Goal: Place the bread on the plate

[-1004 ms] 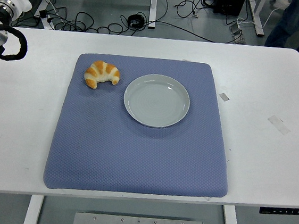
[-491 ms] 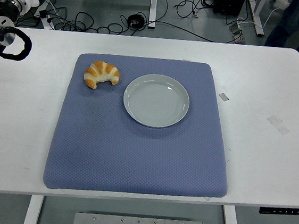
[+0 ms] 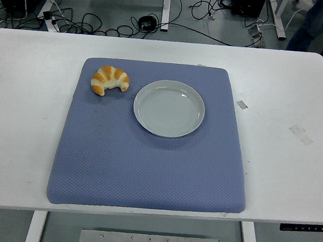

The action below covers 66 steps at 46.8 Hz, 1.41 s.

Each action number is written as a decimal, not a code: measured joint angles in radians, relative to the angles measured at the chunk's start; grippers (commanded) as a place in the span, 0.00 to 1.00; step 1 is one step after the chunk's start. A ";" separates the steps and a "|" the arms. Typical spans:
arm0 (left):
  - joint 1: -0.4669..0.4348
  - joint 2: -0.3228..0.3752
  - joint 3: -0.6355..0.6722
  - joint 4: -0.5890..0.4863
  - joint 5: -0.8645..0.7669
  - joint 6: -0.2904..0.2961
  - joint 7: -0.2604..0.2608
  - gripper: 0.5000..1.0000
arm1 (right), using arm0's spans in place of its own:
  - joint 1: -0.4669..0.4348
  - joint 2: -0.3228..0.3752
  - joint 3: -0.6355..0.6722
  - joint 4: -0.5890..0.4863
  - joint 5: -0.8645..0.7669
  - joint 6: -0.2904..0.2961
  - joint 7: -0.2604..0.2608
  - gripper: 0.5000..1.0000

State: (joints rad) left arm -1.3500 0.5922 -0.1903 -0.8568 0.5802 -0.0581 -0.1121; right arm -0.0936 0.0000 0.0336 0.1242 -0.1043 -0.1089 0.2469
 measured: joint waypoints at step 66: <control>-0.039 -0.242 0.514 0.051 0.257 0.077 0.054 0.81 | 0.000 0.000 0.000 0.000 0.000 0.000 0.000 1.00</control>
State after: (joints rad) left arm -1.3891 0.3506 0.3235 -0.8062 0.8376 0.0192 -0.0582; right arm -0.0938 0.0000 0.0334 0.1242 -0.1043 -0.1089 0.2469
